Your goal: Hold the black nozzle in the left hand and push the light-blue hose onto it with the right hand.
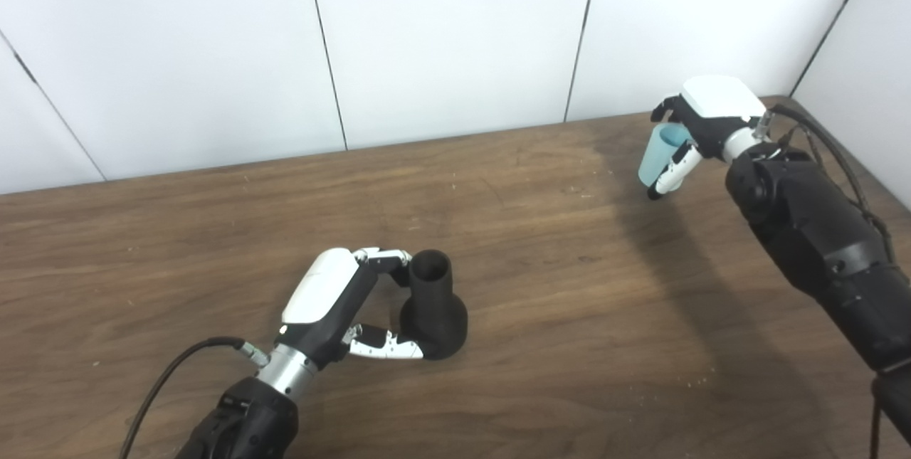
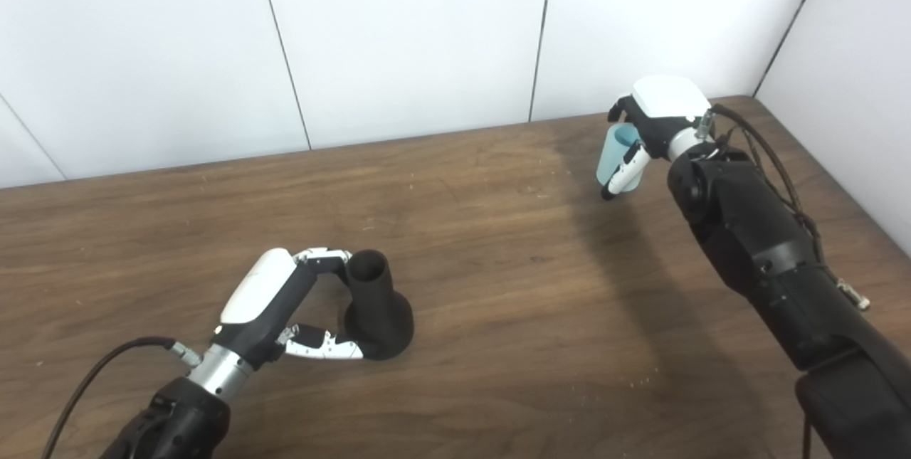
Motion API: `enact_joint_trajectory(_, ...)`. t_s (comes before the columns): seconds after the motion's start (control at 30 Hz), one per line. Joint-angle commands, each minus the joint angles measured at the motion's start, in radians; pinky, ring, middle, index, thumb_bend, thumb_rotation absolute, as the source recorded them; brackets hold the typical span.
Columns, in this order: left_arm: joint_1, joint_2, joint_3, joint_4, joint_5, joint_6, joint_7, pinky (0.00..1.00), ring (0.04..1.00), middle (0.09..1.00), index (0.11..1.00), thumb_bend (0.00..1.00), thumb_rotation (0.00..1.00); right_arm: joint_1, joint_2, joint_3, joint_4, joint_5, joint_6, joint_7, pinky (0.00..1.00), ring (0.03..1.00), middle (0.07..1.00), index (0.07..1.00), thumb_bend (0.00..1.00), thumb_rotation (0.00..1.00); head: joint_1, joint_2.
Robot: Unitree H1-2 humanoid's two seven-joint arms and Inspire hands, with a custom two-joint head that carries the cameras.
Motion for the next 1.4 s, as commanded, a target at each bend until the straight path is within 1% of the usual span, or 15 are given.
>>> enact_joint_trajectory(0.0,0.040,0.028,-0.028,0.036,0.063,0.060,-0.078,0.79,0.600,0.509,0.470,0.52,0.00,-0.060,-0.038,-0.008,-0.016,-0.005,-0.006,-0.011,0.45,0.597,0.690,0.722,0.99,0.25,0.001,0.001)
enact_joint_trajectory(0.17,0.038,0.028,-0.029,0.037,0.066,0.060,-0.079,0.79,0.600,0.509,0.470,0.52,0.00,-0.064,-0.038,-0.005,-0.016,-0.010,-0.003,-0.007,0.43,0.577,0.682,0.719,0.98,0.25,0.000,0.001)
enact_joint_trajectory(0.3,0.038,0.028,-0.029,0.037,0.067,0.059,-0.078,0.79,0.600,0.509,0.470,0.52,0.00,-0.066,-0.038,-0.001,-0.020,-0.018,-0.001,-0.010,0.42,0.550,0.649,0.697,0.95,0.20,0.000,0.001)
enact_joint_trajectory(0.37,0.039,0.028,-0.030,0.036,0.069,0.059,-0.078,0.79,0.600,0.509,0.470,0.52,0.00,-0.068,-0.039,0.000,-0.018,-0.021,-0.002,-0.013,0.41,0.541,0.631,0.673,0.93,0.17,0.000,0.002)
enact_joint_trajectory(0.63,0.038,0.029,-0.031,0.033,0.067,0.066,-0.084,0.79,0.598,0.508,0.470,0.52,0.00,-0.070,-0.038,0.005,-0.002,-0.021,-0.023,-0.040,0.44,0.540,0.588,0.597,0.90,0.16,0.001,0.005)
enact_joint_trajectory(0.67,0.038,0.029,-0.031,0.032,0.067,0.067,-0.084,0.79,0.597,0.508,0.470,0.52,0.00,-0.070,-0.037,0.005,0.000,-0.020,-0.027,-0.043,0.43,0.520,0.566,0.586,0.90,0.15,0.001,0.005)
enact_joint_trajectory(0.83,0.039,0.031,-0.034,0.028,0.067,0.070,-0.085,0.79,0.597,0.510,0.469,0.52,0.00,-0.074,-0.035,0.002,0.010,-0.017,-0.037,-0.054,0.39,0.465,0.524,0.570,0.89,0.12,0.001,0.005)
enact_joint_trajectory(1.07,0.033,0.033,-0.035,0.035,0.063,0.068,-0.085,0.78,0.596,0.510,0.468,0.52,0.00,-0.080,-0.035,0.004,0.037,-0.013,-0.044,-0.066,0.40,0.476,0.533,0.565,0.89,0.12,0.002,0.007)
enact_joint_trajectory(1.23,0.031,0.035,-0.034,0.033,0.062,0.068,-0.087,0.78,0.592,0.509,0.469,0.52,0.00,-0.078,-0.033,0.002,0.032,-0.011,-0.041,-0.061,0.35,0.429,0.499,0.566,0.89,0.12,0.002,0.007)
enact_joint_trajectory(1.27,0.031,0.035,-0.033,0.033,0.062,0.068,-0.087,0.78,0.592,0.509,0.469,0.52,0.00,-0.079,-0.033,0.002,0.032,-0.009,-0.041,-0.060,0.36,0.439,0.505,0.565,0.88,0.12,0.002,0.007)
enact_joint_trajectory(1.3,0.032,0.035,-0.034,0.033,0.062,0.068,-0.086,0.78,0.592,0.509,0.469,0.52,0.00,-0.079,-0.034,0.002,0.032,-0.009,-0.042,-0.058,0.37,0.455,0.517,0.538,0.75,0.13,0.002,0.007)
enact_joint_trajectory(1.33,0.032,0.035,-0.034,0.033,0.062,0.068,-0.086,0.78,0.592,0.509,0.469,0.52,0.00,-0.080,-0.035,0.002,0.032,-0.009,-0.042,-0.057,0.38,0.458,0.520,0.528,0.71,0.13,0.002,0.007)
enact_joint_trajectory(1.37,0.032,0.034,-0.035,0.033,0.063,0.068,-0.086,0.78,0.592,0.509,0.469,0.52,0.00,-0.081,-0.036,0.003,0.035,-0.007,-0.045,-0.055,0.38,0.465,0.525,0.505,0.60,0.14,0.003,0.010)
